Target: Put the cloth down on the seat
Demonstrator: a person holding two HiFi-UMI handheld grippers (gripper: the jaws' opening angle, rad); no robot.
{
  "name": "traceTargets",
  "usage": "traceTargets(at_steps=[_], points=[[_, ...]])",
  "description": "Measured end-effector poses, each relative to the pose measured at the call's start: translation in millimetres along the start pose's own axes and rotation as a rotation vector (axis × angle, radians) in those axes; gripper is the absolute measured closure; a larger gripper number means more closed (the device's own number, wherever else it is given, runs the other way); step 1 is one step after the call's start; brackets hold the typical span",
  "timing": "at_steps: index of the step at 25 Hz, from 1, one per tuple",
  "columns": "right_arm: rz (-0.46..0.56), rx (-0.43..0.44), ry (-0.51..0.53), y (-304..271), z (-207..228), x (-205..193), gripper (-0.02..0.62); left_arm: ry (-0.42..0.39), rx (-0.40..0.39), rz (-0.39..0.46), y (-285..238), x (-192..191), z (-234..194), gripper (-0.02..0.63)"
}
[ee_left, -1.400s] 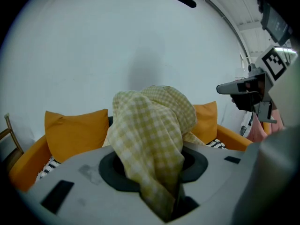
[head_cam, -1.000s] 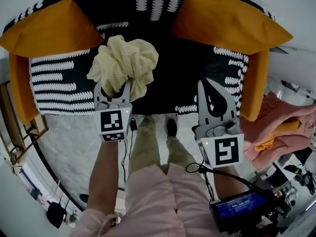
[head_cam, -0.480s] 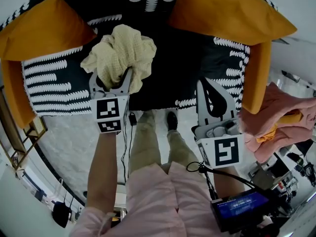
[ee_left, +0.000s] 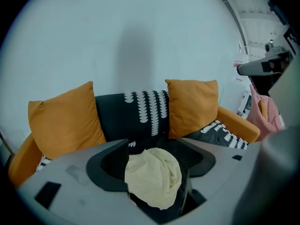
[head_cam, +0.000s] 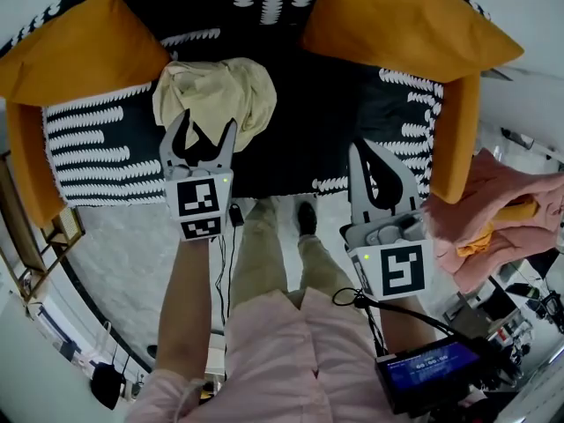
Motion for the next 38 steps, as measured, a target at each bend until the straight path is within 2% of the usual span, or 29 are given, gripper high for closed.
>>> traceTargets(at_steps=[4,9,14,20,23,26,32,38], points=[[0.026,0.001,0.009,5.6,-0.4,9.5,0.594,-0.023,0.014,0.034,11.6,12.0,1.9,0.291],[0.075,0.002,0.020,25.0,-0.7,25.9,0.594,-0.031,0.053,0.116,44.9,44.2,7.5,0.303],[0.131,0.013,0.031,50.1,-3.8,44.2,0.594,-0.015,0.129,0.236,95.8,85.7,18.0,0.393],[0.267,0.031,0.042,87.4,-5.5,81.5,0.594,-0.032,0.200,0.371,165.3,130.3,48.0,0.510],[0.340,0.044,0.055,116.3,-8.5,105.5,0.594,-0.015,0.230,0.448,206.5,153.9,73.4,0.535],[0.410,0.053,0.073,148.8,-9.5,129.5,0.594,-0.041,0.260,0.500,247.4,170.4,95.5,0.565],[0.520,0.060,0.104,206.3,-13.2,158.8,0.594,-0.060,0.328,0.604,314.8,202.5,132.2,0.589],[0.594,0.058,0.139,247.5,-12.5,176.3,0.595,-0.065,0.343,0.661,354.8,225.1,164.5,0.592]])
Point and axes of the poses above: the fingertips, and each gripper's own axes: y backward along the fingers, z to its right, x out of its top, the point moved 2 cm from there along y, backward along the fingers, and after that the axes turned 7 degrees about z, right-handed, at the moved point
